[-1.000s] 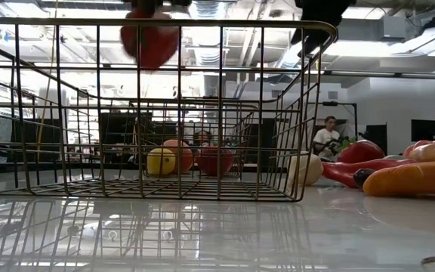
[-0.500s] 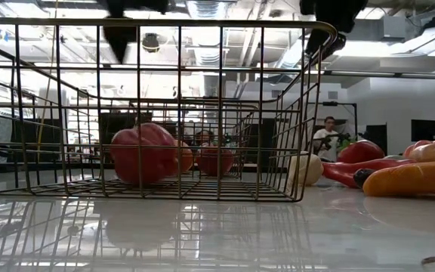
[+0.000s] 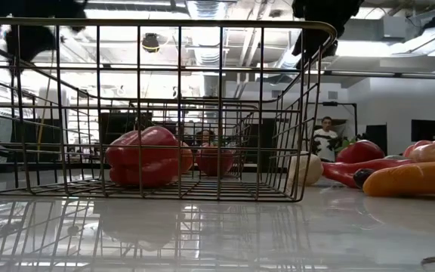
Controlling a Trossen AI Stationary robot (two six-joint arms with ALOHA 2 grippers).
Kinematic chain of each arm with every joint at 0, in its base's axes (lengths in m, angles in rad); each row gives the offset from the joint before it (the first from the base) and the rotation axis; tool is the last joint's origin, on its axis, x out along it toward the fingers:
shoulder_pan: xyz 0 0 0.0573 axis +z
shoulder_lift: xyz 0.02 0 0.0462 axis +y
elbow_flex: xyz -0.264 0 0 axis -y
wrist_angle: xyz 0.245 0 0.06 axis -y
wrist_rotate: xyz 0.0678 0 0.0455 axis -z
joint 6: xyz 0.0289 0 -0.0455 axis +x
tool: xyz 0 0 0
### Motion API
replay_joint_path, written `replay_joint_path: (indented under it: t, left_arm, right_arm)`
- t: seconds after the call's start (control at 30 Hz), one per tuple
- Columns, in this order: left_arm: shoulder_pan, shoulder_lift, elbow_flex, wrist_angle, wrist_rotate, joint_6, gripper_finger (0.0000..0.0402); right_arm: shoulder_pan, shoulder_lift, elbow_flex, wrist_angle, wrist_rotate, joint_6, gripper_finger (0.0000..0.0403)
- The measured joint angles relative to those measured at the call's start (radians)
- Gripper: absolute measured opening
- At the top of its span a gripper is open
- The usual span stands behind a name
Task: Sort produce into baskets
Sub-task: Put the yellow lemon into the top wire basket
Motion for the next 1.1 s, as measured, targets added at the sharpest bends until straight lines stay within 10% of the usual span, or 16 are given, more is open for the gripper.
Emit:
replay_joint_path:
  t: [0.47, 1.1]
  left_arm:
    - [-0.159, 0.036, -0.333, 0.138, -0.051, 0.328, 0.0384]
    - [-0.186, 0.356, -0.373, 0.265, 0.030, 0.341, 0.0384]
  right_arm:
    - [0.015, 0.000, 0.000, 0.027, 0.000, 0.055, 0.0331]
    - [0.054, 0.000, 0.000, 0.086, -0.002, 0.089, 0.0331]
